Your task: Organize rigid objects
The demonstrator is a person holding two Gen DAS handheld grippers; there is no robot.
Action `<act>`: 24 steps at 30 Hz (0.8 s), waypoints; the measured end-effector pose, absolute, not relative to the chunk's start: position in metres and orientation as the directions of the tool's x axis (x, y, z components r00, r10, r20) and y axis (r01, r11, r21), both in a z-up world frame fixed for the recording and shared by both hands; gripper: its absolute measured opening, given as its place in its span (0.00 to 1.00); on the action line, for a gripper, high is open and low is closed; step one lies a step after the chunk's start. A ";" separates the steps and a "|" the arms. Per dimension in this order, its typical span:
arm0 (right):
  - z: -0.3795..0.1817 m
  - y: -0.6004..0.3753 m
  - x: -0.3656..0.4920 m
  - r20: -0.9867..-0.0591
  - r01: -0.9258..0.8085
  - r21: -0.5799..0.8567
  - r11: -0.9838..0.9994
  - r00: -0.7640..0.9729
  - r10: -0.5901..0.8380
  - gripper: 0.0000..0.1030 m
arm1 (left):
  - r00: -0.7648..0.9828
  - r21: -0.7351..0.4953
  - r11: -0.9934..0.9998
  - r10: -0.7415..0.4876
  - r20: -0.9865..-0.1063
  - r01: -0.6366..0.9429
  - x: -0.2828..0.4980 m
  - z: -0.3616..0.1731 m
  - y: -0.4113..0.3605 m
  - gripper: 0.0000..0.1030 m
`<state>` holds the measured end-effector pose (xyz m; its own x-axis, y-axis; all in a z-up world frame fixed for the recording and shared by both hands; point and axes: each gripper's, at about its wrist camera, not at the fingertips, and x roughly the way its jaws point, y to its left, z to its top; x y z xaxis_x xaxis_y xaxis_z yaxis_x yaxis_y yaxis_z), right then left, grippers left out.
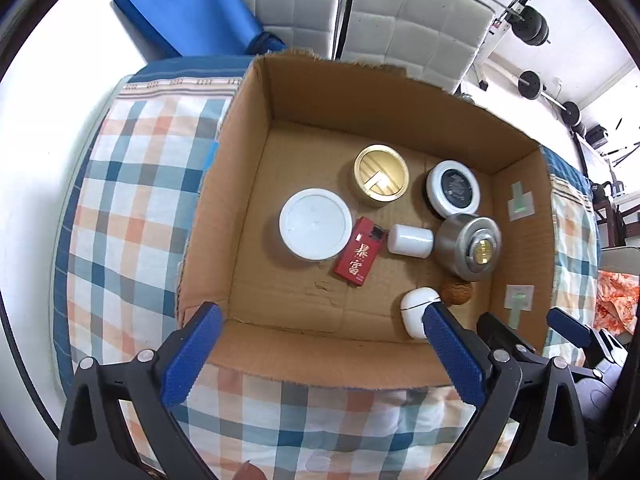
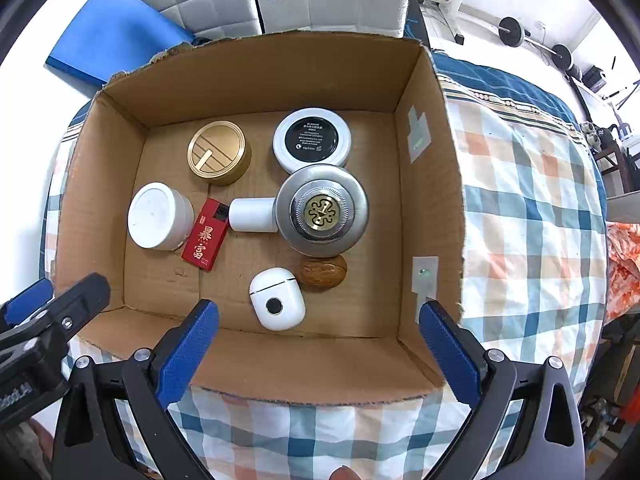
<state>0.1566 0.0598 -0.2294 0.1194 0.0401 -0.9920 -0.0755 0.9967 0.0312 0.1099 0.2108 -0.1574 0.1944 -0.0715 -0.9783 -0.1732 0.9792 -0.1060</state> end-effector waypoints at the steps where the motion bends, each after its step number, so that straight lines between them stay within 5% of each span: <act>1: -0.226 0.059 0.156 -0.992 -0.075 0.030 0.997 0.123 0.039 0.99 | 0.200 -0.103 0.980 -0.068 -0.977 -0.170 0.108 -0.153 0.210 1.00; 10: -0.188 0.046 0.134 -0.984 -0.075 0.036 0.997 0.170 0.048 0.99 | 0.271 -0.062 0.987 -0.020 -0.962 -0.147 0.083 -0.106 0.197 1.00; 24: -0.036 0.000 0.045 -0.922 -0.048 0.050 0.998 0.381 0.065 0.99 | 0.440 -0.062 0.996 -0.026 -0.897 -0.066 0.018 0.020 0.177 1.00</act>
